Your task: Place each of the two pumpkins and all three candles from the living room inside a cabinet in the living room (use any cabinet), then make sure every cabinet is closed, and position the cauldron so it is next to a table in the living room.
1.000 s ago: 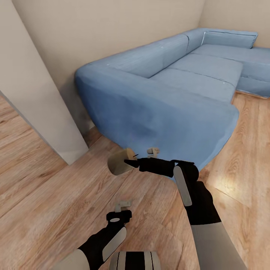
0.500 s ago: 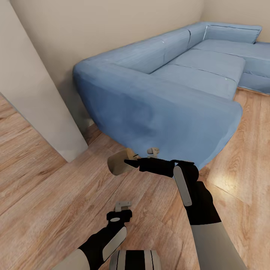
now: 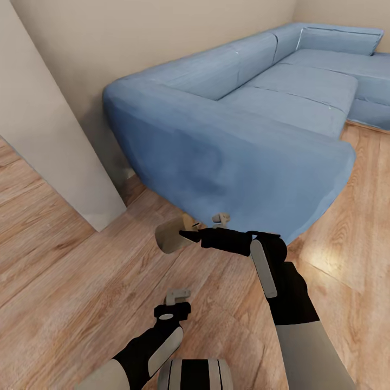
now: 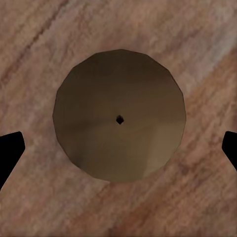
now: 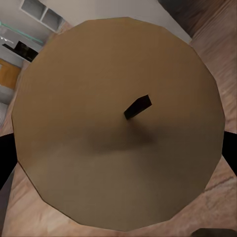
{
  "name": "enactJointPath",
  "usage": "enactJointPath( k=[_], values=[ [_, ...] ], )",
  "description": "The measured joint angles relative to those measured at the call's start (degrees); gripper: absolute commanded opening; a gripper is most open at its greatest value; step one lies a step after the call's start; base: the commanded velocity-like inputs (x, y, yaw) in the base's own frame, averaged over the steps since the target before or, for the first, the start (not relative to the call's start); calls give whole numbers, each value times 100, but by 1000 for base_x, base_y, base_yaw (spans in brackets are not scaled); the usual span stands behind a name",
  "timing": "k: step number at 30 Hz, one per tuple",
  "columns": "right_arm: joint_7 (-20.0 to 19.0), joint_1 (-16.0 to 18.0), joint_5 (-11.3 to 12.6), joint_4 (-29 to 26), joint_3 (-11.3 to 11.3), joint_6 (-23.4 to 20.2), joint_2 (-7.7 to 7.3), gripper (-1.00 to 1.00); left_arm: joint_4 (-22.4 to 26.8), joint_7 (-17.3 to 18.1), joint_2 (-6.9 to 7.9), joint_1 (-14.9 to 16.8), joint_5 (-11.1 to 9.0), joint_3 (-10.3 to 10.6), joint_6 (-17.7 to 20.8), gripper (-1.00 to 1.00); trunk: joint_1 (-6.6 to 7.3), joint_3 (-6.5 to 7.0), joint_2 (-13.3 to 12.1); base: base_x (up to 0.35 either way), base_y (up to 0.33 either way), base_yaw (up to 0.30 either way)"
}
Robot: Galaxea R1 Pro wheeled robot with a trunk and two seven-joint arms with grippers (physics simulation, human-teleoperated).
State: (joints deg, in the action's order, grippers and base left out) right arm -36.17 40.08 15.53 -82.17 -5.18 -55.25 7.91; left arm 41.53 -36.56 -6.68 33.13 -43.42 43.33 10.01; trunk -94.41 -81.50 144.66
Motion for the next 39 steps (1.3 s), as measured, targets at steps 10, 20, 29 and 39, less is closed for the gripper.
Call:
enactJointPath(
  k=[10,20,29,39],
  values=[
    [3,0,4,0,0,-1,0,-100,12,-4,0,0,-1,0,0,100,-5,-44,3,0,0,0],
    [5,0,5,0,0,-1,0,-100,21,-20,2,0,0,0,-1,100,-5,-44,3,0,0,0],
    [5,0,5,0,0,-1,0,-100,197,-34,17,0,-5,-9,0,100,-5,-44,3,0,0,0],
    [5,0,4,1,0,-1,0,-100,206,-45,18,0,-7,-9,-4,100,-5,-44,3,0,0,0]
  ],
)
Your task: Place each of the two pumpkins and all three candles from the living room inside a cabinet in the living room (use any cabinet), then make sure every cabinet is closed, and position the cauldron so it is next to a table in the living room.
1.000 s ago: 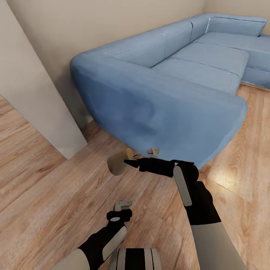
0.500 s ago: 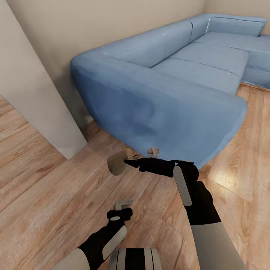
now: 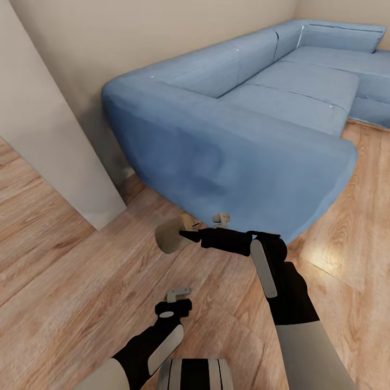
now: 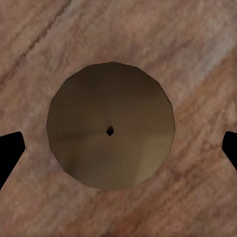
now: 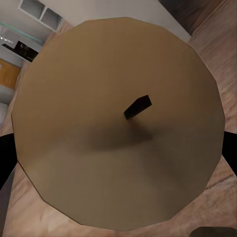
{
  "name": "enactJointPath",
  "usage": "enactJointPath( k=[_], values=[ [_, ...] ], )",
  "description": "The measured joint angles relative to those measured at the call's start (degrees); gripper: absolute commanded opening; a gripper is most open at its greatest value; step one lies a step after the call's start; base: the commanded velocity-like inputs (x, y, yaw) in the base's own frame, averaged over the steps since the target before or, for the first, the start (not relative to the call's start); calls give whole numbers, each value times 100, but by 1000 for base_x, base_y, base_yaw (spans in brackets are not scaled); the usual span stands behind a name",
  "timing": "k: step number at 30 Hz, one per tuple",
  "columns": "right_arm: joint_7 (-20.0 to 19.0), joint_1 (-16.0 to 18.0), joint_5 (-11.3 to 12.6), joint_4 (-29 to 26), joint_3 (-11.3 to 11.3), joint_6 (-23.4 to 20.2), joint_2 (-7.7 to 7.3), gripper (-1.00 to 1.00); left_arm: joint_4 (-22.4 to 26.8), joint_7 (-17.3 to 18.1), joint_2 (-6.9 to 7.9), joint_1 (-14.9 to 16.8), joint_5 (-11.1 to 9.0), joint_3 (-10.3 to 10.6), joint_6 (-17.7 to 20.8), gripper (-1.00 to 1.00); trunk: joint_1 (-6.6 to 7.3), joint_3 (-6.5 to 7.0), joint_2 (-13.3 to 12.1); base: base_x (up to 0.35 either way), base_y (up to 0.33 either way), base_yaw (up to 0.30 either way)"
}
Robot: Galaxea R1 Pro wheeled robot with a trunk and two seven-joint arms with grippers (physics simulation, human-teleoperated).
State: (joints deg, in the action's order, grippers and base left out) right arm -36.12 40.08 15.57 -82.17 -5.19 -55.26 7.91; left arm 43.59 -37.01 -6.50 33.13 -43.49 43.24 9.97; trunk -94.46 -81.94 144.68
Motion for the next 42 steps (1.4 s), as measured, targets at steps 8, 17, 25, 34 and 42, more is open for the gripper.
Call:
enactJointPath(
  k=[8,17,25,34,42],
  values=[
    [0,0,0,6,0,0,0,-100,0,-6,0,0,4,0,-4,100,0,0,0,-4,0,0],
    [9,0,-10,8,0,3,0,-100,0,1,0,0,-1,0,5,100,0,0,0,-260,50,0],
    [9,0,1,8,0,0,0,-100,8,-8,0,0,6,0,-4,100,0,0,0,-43,11,0],
    [17,0,-7,8,-92,-1,0,-100,-78,121,195,45,3,-412,32,100,0,0,0,0,0,0],
    [18,-1,-8,8,-104,0,0,-100,-1014,684,136,477,24,-522,-27,100,0,0,0,0,0,0]
  ],
)
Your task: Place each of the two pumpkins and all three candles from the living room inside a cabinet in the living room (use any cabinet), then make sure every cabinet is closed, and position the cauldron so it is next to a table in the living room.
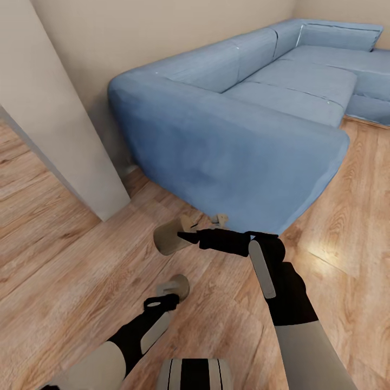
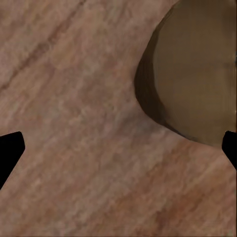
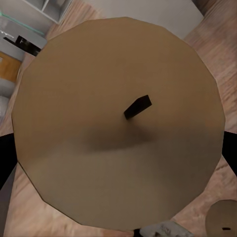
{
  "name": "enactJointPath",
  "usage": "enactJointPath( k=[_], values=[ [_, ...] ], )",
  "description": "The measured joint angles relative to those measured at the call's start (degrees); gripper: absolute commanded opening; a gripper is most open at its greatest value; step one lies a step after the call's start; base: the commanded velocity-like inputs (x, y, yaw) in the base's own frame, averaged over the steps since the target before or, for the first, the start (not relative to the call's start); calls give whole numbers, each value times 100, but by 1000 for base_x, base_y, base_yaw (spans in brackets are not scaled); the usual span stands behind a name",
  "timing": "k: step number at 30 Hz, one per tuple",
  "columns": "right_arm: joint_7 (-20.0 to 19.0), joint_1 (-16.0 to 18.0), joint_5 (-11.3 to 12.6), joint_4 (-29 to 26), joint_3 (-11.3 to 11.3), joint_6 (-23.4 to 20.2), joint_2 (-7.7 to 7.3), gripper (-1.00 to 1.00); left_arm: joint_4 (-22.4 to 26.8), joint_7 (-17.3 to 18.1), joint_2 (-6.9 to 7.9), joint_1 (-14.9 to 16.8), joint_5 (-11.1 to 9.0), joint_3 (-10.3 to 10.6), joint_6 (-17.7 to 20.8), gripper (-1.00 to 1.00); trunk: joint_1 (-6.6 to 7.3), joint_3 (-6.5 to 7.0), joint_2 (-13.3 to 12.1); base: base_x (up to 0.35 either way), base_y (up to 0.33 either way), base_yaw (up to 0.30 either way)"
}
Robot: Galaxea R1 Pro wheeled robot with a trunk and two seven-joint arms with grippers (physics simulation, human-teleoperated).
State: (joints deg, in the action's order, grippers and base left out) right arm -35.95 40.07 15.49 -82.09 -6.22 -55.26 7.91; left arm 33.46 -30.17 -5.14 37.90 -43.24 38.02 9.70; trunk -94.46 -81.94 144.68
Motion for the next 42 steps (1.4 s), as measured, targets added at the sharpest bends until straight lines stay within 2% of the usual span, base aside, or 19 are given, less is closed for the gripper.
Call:
enactJointPath(
  k=[11,19,24,29,35,42],
  values=[
    [0,0,1,0,-2,0,0,-100,399,73,-91,21,-5,26,-117,100,0,0,0,0,0,0],
    [0,-2,0,0,-7,0,4,-100,414,82,-93,40,12,29,-118,100,0,0,0,0,0,0],
    [7,-1,-13,0,-144,7,0,-100,422,77,-85,41,24,33,-135,100,0,0,0,0,0,0],
    [9,-4,-16,0,-167,8,0,-100,425,73,-83,42,166,31,-139,100,0,0,0,0,0,0],
    [9,-5,-17,0,-169,8,3,-100,433,94,-91,41,199,44,-144,100,0,0,0,0,-14,0],
    [11,-8,-22,0,-169,10,4,-100,420,572,-79,39,202,40,-144,100,0,0,0,0,-116,0]
  ],
)
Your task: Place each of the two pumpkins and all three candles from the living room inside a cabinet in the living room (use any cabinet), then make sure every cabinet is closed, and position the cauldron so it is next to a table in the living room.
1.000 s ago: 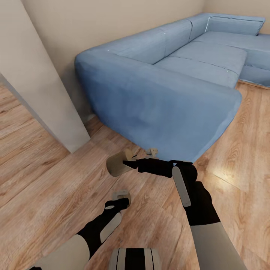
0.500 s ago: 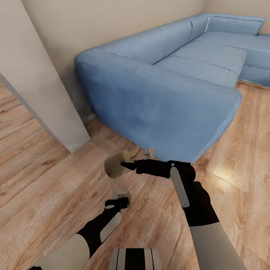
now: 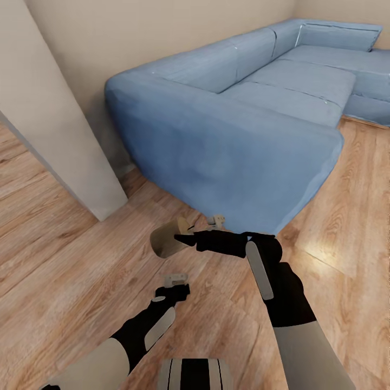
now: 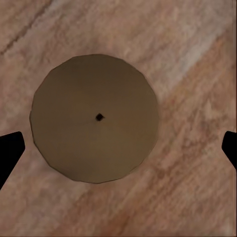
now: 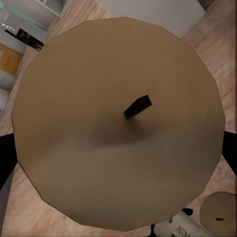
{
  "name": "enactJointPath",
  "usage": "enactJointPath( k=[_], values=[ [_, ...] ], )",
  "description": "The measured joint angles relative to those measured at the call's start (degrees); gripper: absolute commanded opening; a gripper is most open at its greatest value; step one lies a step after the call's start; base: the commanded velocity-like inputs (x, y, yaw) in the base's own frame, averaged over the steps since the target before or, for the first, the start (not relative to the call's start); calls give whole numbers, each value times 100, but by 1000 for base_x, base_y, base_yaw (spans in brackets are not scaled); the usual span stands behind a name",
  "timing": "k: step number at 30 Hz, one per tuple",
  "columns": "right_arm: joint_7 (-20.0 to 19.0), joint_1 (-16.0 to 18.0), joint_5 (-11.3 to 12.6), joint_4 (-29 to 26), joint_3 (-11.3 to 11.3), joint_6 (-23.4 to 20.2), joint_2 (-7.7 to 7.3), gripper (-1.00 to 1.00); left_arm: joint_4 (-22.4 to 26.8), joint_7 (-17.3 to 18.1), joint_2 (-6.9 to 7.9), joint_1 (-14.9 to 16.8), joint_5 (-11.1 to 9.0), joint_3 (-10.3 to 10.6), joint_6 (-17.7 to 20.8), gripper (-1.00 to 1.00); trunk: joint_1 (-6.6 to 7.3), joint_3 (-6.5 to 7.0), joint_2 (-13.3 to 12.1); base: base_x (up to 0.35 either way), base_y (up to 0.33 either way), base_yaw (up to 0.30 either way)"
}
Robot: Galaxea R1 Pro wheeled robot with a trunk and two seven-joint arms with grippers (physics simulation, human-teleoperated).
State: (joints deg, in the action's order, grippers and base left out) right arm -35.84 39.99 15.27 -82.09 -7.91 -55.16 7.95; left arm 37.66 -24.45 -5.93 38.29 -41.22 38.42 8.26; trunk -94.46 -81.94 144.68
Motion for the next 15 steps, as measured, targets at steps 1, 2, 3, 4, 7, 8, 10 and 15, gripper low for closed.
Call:
enactJointPath(
  k=[1,2,3,4,7,8,10,15],
  values=[
    [-1,0,3,0,0,-1,2,-100,-1,26,2,-2,0,0,0,100,0,0,0,0,-43,0],
    [0,0,6,0,0,-2,3,-100,-1,43,3,-3,0,-1,0,100,0,0,0,0,-28,0],
    [3,0,4,0,0,-1,2,-100,1,53,3,-4,0,-1,0,100,0,0,0,0,-14,0],
    [3,0,2,0,0,-1,1,-100,3,62,4,-5,0,-1,0,100,0,0,0,0,-11,0],
    [4,0,4,0,0,-1,2,-100,4,70,4,-5,0,-1,0,100,0,0,0,0,-4,0],
    [2,0,5,0,0,-2,1,-100,5,71,4,-5,0,-1,0,100,0,0,0,0,-2,0],
    [3,-2,4,0,0,-1,2,-100,5,72,4,-5,0,-1,0,100,0,0,0,0,0,0],
    [6,-8,5,0,0,-2,4,-100,5,71,5,-5,0,-9,0,100,0,0,0,0,0,0]
  ],
)
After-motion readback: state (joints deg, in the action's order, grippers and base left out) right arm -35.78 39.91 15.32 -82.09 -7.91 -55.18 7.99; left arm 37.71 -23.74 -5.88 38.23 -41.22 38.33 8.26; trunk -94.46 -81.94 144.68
